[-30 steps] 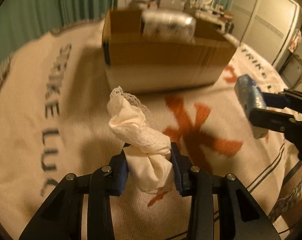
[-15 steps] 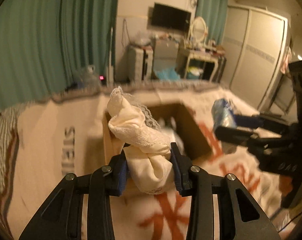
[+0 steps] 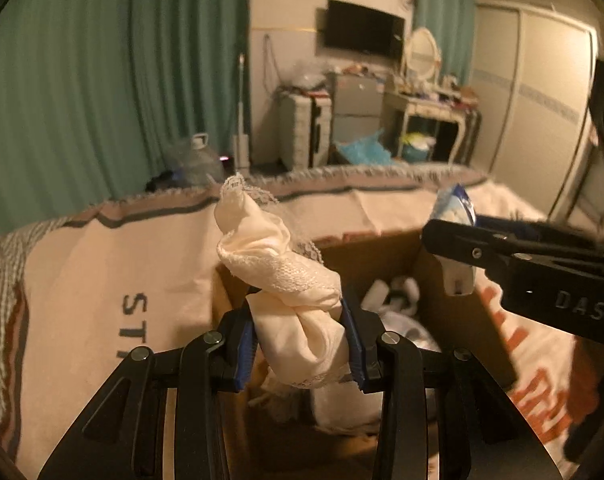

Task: Organize soft objects

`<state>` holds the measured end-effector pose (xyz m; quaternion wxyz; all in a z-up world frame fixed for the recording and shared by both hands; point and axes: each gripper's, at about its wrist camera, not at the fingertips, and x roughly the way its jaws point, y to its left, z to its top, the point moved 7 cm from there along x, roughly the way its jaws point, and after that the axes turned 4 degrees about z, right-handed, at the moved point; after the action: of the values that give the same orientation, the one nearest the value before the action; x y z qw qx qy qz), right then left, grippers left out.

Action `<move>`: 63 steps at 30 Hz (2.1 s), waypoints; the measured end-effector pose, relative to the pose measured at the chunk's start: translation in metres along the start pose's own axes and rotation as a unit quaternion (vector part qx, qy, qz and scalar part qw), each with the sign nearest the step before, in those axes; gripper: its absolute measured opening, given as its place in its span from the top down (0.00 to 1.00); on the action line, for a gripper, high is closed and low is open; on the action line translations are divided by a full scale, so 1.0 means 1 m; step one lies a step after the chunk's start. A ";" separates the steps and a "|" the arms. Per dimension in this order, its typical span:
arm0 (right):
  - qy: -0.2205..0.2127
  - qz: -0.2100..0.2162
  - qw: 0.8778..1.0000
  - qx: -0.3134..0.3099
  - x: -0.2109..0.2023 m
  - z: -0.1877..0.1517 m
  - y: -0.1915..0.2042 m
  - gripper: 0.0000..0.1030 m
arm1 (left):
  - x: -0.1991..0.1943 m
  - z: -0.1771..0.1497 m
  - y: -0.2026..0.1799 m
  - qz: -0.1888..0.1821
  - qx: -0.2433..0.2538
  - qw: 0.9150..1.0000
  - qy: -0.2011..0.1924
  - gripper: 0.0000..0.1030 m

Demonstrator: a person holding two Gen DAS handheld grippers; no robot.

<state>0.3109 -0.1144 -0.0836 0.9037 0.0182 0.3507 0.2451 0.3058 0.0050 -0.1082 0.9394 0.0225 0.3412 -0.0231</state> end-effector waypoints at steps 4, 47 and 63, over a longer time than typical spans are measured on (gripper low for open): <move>0.013 -0.007 1.000 0.000 0.013 -0.013 -0.004 0.52 | 0.005 -0.002 -0.002 -0.013 0.000 1.000 -0.002 0.63; -0.198 -0.030 0.979 -0.048 -0.304 0.001 0.099 0.00 | -0.312 0.037 0.028 0.104 -0.047 0.969 -0.220 0.06; -0.116 -0.056 0.992 -0.015 -0.201 -0.079 0.038 0.00 | -0.210 -0.043 0.026 0.085 -0.063 0.989 -0.099 0.06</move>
<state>0.1166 -0.1838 -0.0097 0.9507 0.0134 0.2401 0.1959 0.1191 0.0391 -0.0061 0.9666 -0.0101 0.2444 0.0761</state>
